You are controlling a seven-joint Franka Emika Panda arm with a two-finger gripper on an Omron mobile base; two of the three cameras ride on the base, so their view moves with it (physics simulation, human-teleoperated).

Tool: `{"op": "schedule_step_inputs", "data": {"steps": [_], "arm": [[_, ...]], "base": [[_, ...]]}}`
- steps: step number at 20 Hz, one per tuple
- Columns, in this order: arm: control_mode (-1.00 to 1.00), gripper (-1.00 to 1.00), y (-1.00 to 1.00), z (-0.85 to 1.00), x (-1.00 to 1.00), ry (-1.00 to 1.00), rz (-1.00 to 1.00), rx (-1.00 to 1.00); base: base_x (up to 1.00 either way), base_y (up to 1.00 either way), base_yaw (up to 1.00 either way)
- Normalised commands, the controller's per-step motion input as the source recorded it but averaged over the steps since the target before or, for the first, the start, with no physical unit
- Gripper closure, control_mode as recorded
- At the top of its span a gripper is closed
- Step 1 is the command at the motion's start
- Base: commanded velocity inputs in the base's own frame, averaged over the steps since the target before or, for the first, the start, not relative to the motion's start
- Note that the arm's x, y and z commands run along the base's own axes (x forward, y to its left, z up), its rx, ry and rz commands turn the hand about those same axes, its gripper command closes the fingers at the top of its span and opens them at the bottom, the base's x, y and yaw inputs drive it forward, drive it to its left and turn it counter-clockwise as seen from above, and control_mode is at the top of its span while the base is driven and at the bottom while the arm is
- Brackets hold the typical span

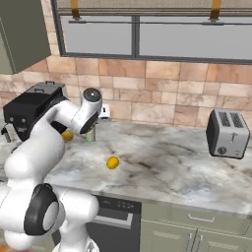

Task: Place the beer on the top shelf of the fridge to keep it out of children's reach, and place the lemon and squash on lower shelves for easy access.

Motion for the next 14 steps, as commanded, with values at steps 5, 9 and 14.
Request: {"op": "schedule_step_inputs", "data": {"steps": [5,9,14], "arm": [[-1.00,1.00,-0.62,0.71,-0.72,-0.01,-0.24,0.00],[-1.00,1.00,-0.15,0.44,-0.61,-0.07,-0.17,0.00],[-1.00,1.00,0.00,0.22,-0.51,-0.06,-0.12,0.00]], "base": [[0.00,0.00,0.00],[0.00,0.00,0.00],[0.00,0.00,0.00]]}}
